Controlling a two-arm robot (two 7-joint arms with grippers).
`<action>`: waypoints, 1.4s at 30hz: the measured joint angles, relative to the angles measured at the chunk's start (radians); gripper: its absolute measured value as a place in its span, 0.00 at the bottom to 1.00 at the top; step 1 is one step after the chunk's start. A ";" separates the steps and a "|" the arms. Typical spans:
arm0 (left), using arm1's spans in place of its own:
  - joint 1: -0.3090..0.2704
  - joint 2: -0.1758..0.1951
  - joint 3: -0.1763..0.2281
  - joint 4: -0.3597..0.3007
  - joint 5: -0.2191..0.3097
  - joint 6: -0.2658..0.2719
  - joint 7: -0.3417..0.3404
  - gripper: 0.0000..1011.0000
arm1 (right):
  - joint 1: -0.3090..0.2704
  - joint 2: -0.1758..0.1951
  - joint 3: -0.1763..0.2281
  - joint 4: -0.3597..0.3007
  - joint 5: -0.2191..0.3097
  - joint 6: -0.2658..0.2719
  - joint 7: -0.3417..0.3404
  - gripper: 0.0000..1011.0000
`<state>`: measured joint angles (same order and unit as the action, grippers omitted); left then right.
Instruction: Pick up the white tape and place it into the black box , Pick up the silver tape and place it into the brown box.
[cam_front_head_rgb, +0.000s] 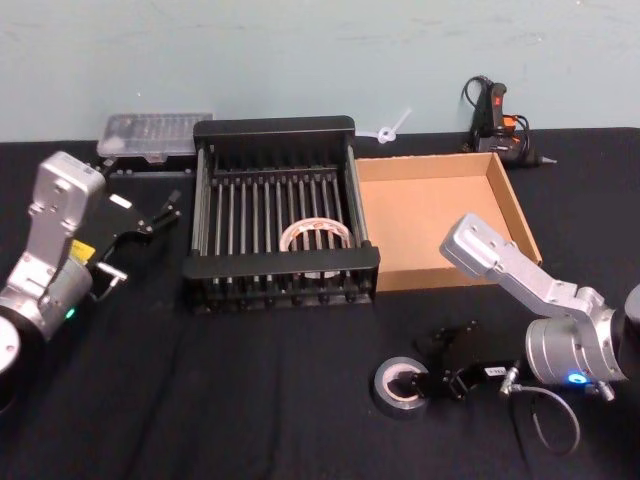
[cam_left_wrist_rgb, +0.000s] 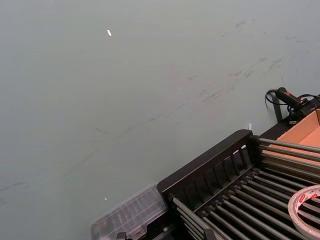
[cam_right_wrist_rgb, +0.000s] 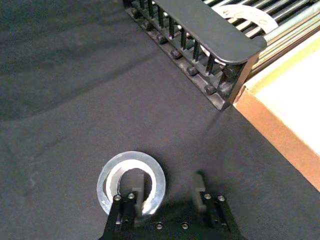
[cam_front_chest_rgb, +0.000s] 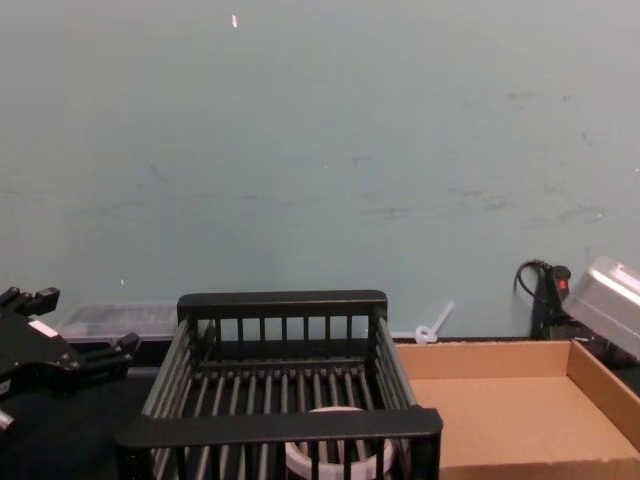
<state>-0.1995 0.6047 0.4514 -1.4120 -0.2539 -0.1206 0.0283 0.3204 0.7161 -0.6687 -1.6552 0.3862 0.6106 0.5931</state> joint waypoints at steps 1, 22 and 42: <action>0.000 0.000 0.000 0.000 0.000 0.000 0.000 0.99 | 0.000 0.000 0.000 0.000 0.000 0.000 0.000 0.59; 0.000 0.000 0.000 0.000 0.000 0.000 0.000 0.99 | 0.000 0.000 0.000 0.000 0.000 -0.001 0.000 0.17; 0.000 0.000 0.000 0.000 0.000 0.000 0.000 0.99 | -0.010 -0.008 0.061 0.000 0.024 -0.020 -0.042 0.18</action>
<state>-0.1995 0.6047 0.4514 -1.4120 -0.2539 -0.1206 0.0283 0.3108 0.7080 -0.6080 -1.6549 0.4104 0.5909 0.5506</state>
